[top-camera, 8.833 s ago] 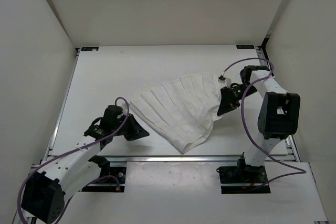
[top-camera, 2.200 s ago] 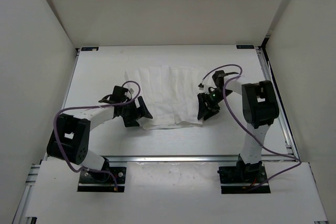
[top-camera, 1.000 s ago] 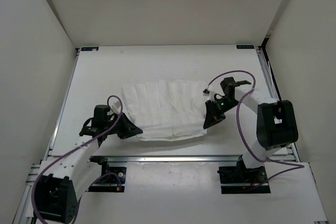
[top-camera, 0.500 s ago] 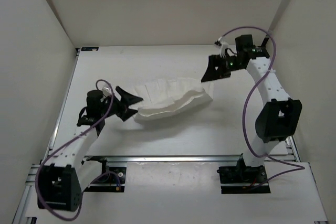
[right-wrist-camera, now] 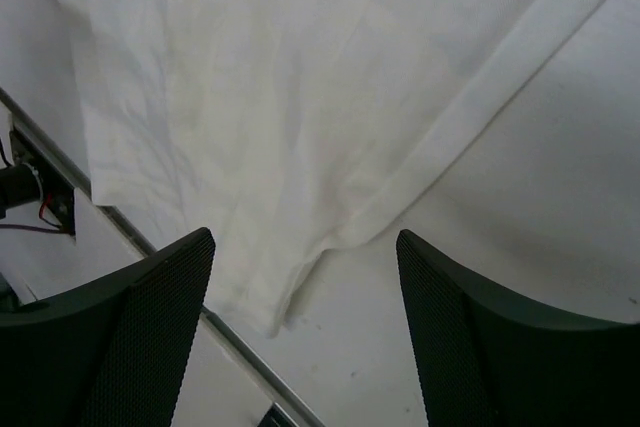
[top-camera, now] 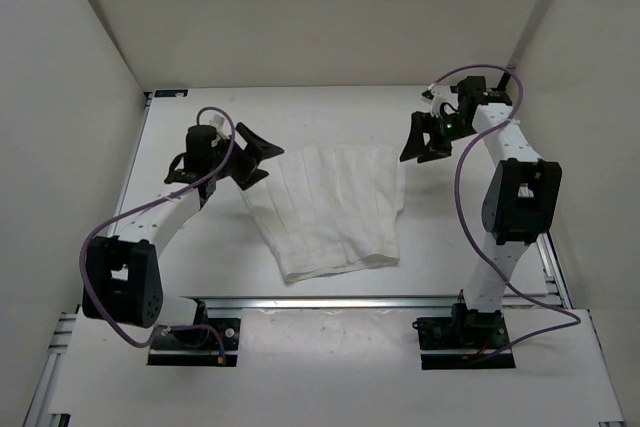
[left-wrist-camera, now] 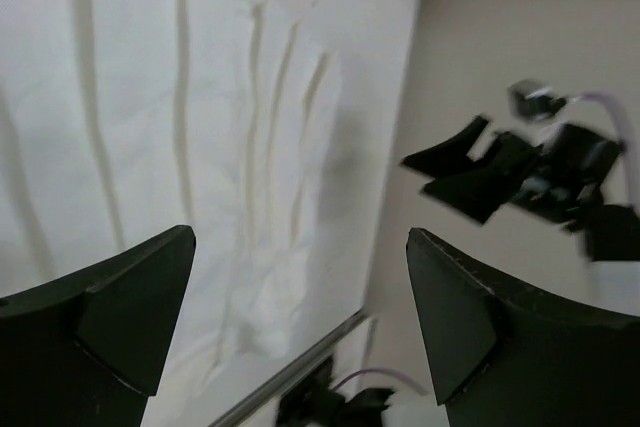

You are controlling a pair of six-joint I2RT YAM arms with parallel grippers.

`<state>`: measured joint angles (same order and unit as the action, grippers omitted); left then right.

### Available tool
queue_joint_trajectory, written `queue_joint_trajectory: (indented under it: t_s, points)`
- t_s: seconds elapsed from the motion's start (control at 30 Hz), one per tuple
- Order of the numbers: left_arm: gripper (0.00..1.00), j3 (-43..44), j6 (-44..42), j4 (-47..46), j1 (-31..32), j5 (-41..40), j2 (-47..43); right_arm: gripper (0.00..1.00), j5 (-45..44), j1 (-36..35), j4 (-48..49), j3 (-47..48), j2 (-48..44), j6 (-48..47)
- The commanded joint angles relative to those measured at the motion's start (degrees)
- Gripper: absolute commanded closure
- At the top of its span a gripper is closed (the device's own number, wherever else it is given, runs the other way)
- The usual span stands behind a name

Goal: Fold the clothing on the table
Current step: Fold the skirt

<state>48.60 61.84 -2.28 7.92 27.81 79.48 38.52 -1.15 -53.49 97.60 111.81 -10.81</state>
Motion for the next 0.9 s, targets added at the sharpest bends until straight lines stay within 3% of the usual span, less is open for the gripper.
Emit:
queue_joint_trajectory:
  t_s: [0.0, 0.1, 0.23, 0.3, 0.43, 0.73, 0.87]
  points:
    - [0.01, 6.48, -14.68, 24.40, 5.50, -3.88, -1.70, 0.22, -0.99, 0.53, -6.43, -0.48, -2.38, -5.26]
    - [0.01, 4.86, -20.27, 32.16, 10.52, -7.33, -3.97, 0.27, 0.40, 0.97, -13.11, -4.94, -2.38, -9.30]
    - [0.01, -13.48, -12.57, 23.94, 11.59, -2.69, -12.92, 0.31, 2.78, 0.18, -16.03, -16.53, -2.91, -11.34]
    - [0.01, -17.99, -11.83, 22.49, 12.02, -4.77, -16.45, 0.31, 2.87, -1.57, -14.63, -19.98, -3.09, -11.07]
    - [0.01, -20.73, -15.17, 27.50, 10.89, -6.10, -19.01, 0.31, 3.40, -4.47, -10.67, -24.21, -4.32, -8.44]
    - [0.01, -24.16, -12.99, 23.83, 11.85, -10.41, -20.24, 0.32, -0.29, -7.38, -4.08, -25.53, -3.62, -4.66]
    - [0.10, -26.54, -11.57, 21.01, 12.20, -11.99, -19.63, 0.34, -0.64, -8.52, -1.62, -27.81, -3.79, -3.34]
